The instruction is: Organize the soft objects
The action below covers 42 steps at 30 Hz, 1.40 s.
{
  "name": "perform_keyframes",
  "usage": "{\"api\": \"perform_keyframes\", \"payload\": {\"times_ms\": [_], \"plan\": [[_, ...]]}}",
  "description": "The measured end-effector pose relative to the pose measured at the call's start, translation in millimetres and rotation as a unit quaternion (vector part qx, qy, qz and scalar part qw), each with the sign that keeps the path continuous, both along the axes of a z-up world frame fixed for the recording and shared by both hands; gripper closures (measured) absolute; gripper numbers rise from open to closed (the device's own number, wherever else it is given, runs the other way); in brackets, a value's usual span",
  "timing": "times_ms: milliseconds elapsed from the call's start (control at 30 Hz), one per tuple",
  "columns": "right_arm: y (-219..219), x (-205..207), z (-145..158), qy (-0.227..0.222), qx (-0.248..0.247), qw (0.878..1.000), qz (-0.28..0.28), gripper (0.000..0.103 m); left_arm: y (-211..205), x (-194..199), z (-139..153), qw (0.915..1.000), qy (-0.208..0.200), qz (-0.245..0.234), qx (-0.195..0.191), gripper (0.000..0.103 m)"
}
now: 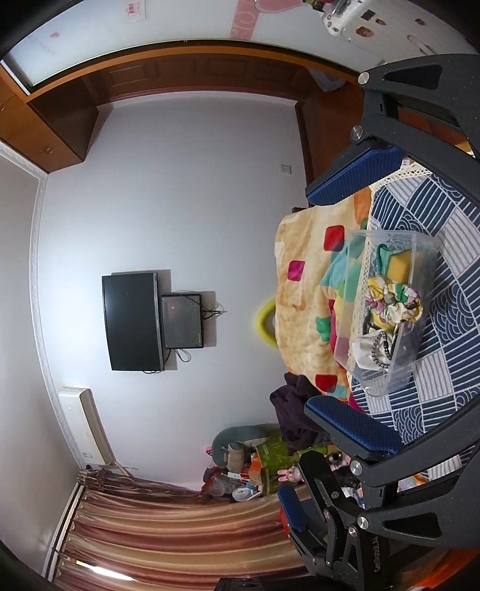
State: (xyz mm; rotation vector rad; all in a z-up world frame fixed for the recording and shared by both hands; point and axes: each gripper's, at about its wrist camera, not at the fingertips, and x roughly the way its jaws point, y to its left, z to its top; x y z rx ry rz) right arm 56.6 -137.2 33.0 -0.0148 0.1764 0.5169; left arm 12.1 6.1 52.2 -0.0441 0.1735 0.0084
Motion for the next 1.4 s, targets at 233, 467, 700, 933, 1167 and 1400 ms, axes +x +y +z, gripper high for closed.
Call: {"api": "perform_keyframes", "payload": {"times_ms": [233, 467, 700, 933, 1167, 1400], "plan": [[-1.8, -1.2, 1.2, -0.002, 0.001, 1.0, -0.001, 0.0, -0.9, -0.9, -0.3, 1.0, -0.001, 0.0, -0.001, 0.0], [-2.6, -1.5, 2.8, -0.003, 0.002, 1.0, 0.0, 0.0, -0.8, -0.6, 0.0, 1.0, 0.001, -0.003, -0.003, 0.0], [-4.4, -2.0, 4.0, -0.004, 0.004, 1.0, 0.0, 0.0, -0.1, 1.1, 0.8, 1.0, 0.003, -0.005, -0.008, 0.0], [-6.2, -2.8, 5.2, -0.004, 0.005, 1.0, 0.0, 0.0, -1.6, 1.8, 0.0, 0.9999, 0.005, -0.005, -0.008, 0.0], [-6.4, -3.6, 7.2, -0.002, 0.007, 1.0, -0.002, 0.0, -2.7, 3.0, -1.6, 0.9999, 0.007, -0.003, -0.011, 0.0], [-7.2, -3.2, 9.2, 0.0, 0.007, 1.0, -0.001, 0.0, -4.1, 5.4, -4.1, 0.9998, 0.012, -0.007, -0.012, 0.0]]}}
